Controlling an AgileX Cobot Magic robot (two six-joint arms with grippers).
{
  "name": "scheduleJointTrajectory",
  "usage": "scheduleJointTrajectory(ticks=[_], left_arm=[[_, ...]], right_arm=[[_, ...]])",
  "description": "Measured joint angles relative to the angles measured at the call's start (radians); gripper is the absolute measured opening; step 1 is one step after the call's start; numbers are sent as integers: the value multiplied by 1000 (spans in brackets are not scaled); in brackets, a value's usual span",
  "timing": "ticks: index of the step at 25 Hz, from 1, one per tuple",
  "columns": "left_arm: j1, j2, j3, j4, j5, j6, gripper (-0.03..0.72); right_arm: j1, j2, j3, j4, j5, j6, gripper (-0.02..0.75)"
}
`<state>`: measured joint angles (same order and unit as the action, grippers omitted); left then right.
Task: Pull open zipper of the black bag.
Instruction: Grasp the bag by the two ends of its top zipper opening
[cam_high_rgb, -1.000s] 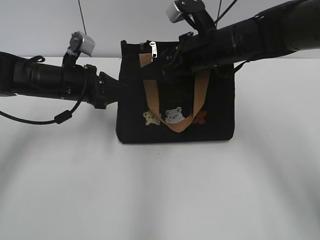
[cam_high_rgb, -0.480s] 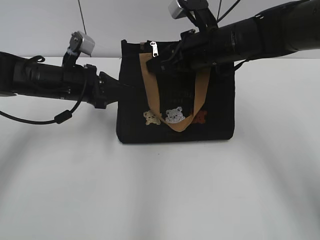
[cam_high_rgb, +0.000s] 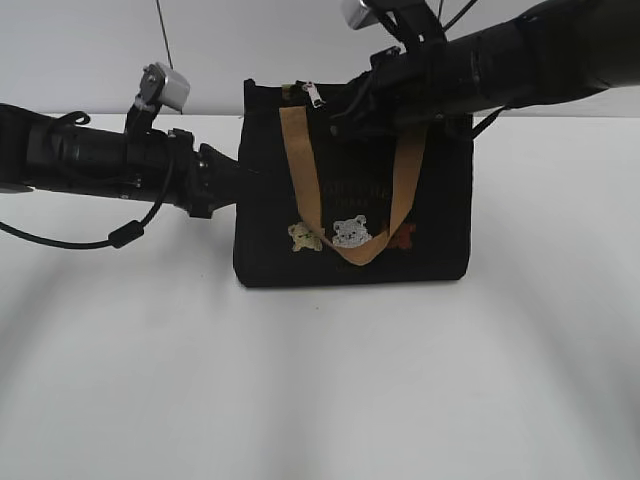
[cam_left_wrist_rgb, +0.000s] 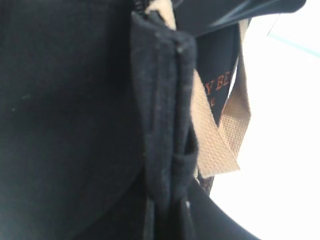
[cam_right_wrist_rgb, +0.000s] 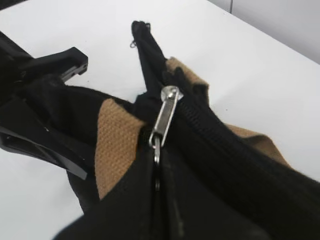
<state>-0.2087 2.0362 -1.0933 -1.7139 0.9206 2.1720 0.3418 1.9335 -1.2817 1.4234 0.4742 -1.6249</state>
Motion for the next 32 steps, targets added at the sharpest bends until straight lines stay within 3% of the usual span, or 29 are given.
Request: scheduleJointTrajectory(ticks=[15,32], left_arm=[[0,0,0,23,7,0,34],[0,0,0,27,3,0,34]], right_arm=[[-22,-124,0,-398,-11,317,-9],[-342,-155,0,-471,205,427,-10]])
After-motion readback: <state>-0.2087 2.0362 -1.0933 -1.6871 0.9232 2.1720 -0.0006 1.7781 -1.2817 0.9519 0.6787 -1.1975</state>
